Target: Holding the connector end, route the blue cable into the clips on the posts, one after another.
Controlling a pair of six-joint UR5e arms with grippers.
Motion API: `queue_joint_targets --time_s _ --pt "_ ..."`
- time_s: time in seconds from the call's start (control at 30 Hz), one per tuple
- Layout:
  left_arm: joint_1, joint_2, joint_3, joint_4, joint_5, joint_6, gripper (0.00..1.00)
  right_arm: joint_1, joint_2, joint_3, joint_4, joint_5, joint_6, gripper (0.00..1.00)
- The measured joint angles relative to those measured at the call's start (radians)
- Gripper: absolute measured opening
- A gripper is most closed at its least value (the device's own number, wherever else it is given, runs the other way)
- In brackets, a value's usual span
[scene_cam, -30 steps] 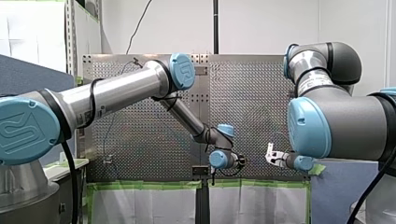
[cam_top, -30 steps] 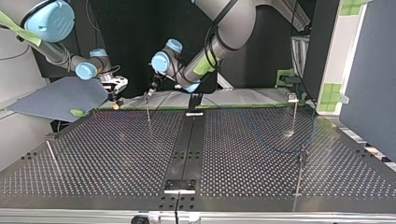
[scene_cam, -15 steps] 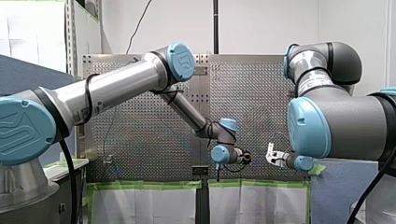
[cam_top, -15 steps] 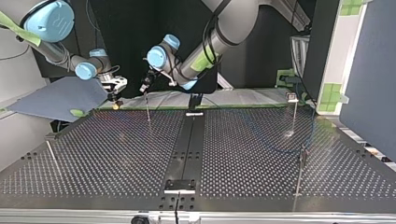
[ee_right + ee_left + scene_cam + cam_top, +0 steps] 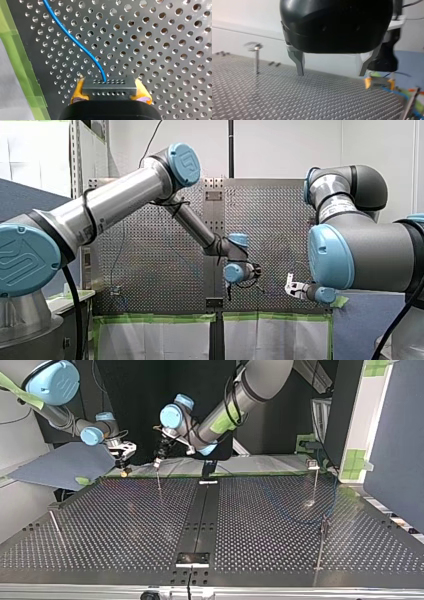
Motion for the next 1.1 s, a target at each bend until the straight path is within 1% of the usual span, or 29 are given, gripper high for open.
queue_joint_targets --time_s 0.17,0.5,0.73,0.87,1.1 --pt "0.001 0.05 -0.05 -0.024 -0.05 -0.001 0.98 0.002 0.0 0.0 0.001 0.0 0.0 0.0" --pt "-0.002 0.139 -0.139 -0.11 -0.139 0.017 0.98 0.007 0.002 0.0 0.002 0.0 -0.001 0.0" --pt "-0.006 0.197 -0.197 -0.168 -0.197 0.014 0.98 0.01 0.003 0.0 0.004 0.003 -0.003 0.0" --pt "-0.005 0.237 -0.237 -0.207 -0.237 -0.003 0.98 0.011 0.003 0.0 0.004 0.001 -0.002 0.0" --pt "0.003 0.303 -0.303 -0.273 -0.303 -0.061 0.98 0.011 0.003 0.0 0.005 0.0 -0.001 0.0"
